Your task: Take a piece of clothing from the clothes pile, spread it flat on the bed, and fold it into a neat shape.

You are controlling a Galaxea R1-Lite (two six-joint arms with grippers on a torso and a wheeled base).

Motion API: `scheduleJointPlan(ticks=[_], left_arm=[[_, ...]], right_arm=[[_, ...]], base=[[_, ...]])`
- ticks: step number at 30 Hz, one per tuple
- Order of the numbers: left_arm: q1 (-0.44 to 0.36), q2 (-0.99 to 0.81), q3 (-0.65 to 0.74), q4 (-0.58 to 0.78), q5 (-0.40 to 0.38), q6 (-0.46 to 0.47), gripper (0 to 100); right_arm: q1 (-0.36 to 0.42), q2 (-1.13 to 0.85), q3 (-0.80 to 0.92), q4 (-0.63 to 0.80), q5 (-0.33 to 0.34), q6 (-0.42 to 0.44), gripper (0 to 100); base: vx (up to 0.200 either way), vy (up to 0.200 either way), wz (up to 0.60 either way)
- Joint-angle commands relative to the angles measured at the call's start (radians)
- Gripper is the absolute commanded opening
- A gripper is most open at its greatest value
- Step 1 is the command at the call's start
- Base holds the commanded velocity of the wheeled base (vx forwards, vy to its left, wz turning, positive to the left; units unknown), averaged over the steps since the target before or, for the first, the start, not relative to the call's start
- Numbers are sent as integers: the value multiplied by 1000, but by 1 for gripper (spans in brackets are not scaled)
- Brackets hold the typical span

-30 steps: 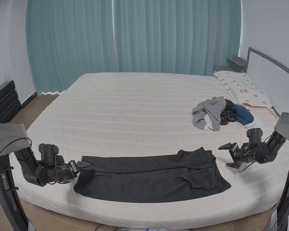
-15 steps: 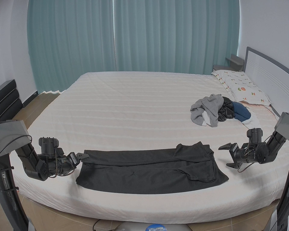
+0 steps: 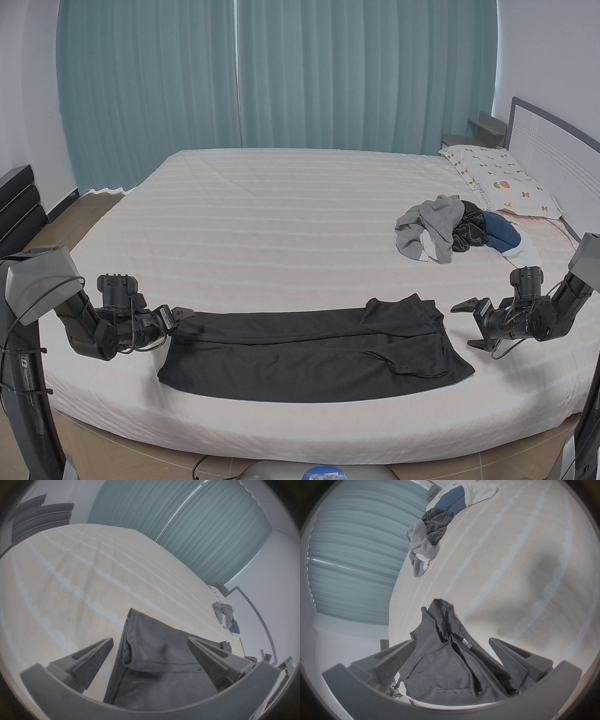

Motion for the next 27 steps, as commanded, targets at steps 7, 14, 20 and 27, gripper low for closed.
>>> scheduleJointPlan(ticks=[7,14,20,27], left_arm=[[-25,88,-14,-21,91,109,100],[-33,83,-3,-21,93,110,100],[-46,77,-6,-29,93,93,100],[-66,46,-2,-30,94,66,100]], right_arm=[[5,2,1,-1,0,-1,100],[5,2,1,-1,0,-3,100],[7,3,3,-1,0,-4,100],[7,3,3,-1,0,-4,100]], base=[[0,0,0],[0,0,0],[0,0,0],[0,0,0]])
